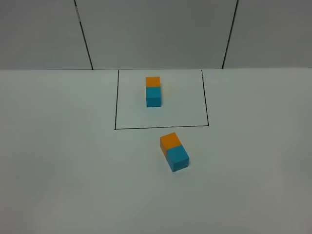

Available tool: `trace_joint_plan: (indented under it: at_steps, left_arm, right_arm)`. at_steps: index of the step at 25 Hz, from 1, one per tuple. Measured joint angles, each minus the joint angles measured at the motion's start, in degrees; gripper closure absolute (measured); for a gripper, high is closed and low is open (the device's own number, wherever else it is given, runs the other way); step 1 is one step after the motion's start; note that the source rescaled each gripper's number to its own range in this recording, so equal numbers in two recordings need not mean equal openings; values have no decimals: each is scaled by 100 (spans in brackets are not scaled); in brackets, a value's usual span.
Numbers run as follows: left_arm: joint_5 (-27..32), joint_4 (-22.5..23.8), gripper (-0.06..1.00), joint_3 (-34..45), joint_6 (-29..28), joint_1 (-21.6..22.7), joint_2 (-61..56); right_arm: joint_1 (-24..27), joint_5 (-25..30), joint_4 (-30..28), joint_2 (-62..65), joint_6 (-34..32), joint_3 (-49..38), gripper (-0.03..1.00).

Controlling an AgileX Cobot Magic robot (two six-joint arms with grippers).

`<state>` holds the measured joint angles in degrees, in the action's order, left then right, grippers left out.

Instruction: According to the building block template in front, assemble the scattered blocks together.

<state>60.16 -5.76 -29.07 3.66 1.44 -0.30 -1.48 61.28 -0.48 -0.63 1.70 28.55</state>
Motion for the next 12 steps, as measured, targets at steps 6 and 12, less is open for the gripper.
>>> trace_joint_plan:
  at_steps: [6, 12]
  left_arm:
    - [0, 0, 15, 0, 0, 0, 0]
    - [0, 0, 15, 0, 0, 0, 0]
  right_arm:
    - [0, 0, 0, 0, 0, 0, 21]
    - [0, 0, 0, 0, 0, 0, 22]
